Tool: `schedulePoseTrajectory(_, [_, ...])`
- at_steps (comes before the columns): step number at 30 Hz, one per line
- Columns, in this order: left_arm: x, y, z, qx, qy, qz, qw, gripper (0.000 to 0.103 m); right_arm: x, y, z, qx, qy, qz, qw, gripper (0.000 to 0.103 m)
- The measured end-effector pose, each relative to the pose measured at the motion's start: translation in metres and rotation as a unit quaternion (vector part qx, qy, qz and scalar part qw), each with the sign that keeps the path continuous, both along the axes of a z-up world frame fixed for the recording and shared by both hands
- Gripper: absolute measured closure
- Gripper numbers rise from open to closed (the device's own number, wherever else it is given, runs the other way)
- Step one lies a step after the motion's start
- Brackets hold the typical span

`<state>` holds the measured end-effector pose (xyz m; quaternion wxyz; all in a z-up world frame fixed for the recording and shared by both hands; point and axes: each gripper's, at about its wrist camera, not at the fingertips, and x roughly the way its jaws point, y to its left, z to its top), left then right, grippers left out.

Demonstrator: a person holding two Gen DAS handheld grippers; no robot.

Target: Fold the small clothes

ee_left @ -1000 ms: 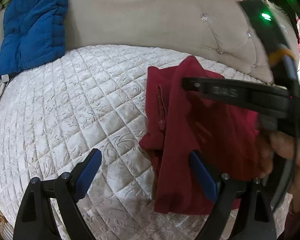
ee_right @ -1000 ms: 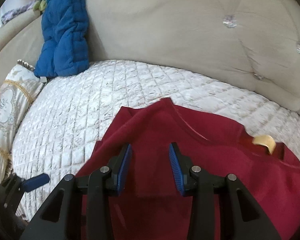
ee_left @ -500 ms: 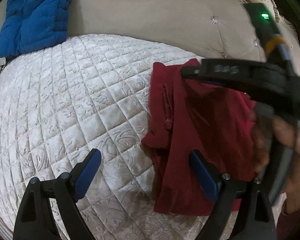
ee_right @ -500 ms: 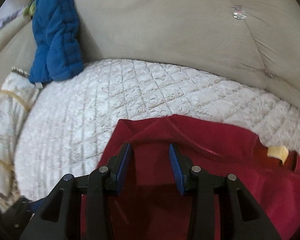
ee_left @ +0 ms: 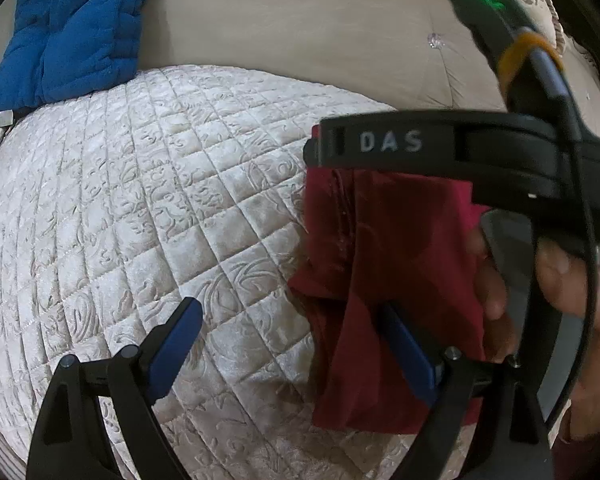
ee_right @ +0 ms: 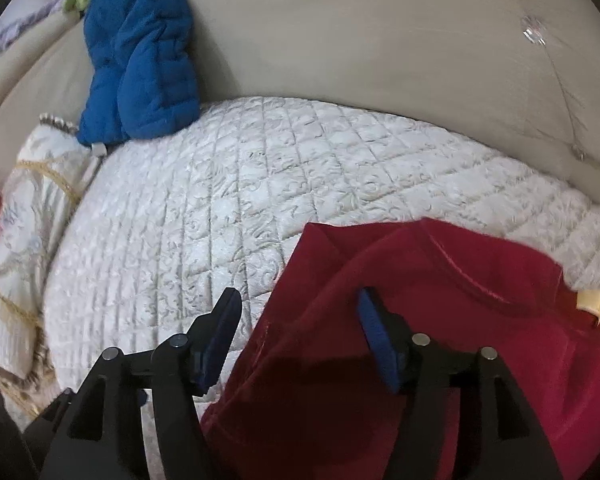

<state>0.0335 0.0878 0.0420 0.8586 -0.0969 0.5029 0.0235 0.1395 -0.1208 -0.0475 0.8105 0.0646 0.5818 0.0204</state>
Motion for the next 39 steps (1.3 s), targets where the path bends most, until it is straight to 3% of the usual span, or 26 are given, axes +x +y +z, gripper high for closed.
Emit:
schedulePoseTrajectory(10, [0.002, 0.001, -0.003, 0.004, 0.002, 0.002, 1.0, 0.008, 0.007, 0.014, -0.013, -0.061, 0.014, 0.03, 0.998, 0.057])
schedulePoseTrajectory(20, [0.003, 0.001, -0.005, 0.007, 0.003, 0.002, 1.0, 0.008, 0.005, 0.016, -0.017, -0.072, 0.003, 0.025, 0.997, 0.055])
schedulePoseTrajectory(24, [0.004, 0.001, -0.006, 0.008, 0.003, 0.002, 1.0, 0.007, 0.002, 0.019, -0.017, -0.103, 0.002, 0.03, 0.994, 0.071])
schedulePoseTrajectory(39, [0.004, 0.001, -0.007, 0.006, 0.004, 0.002, 1.0, 0.006, -0.005, 0.004, -0.009, -0.063, -0.017, 0.014, 0.998, 0.085])
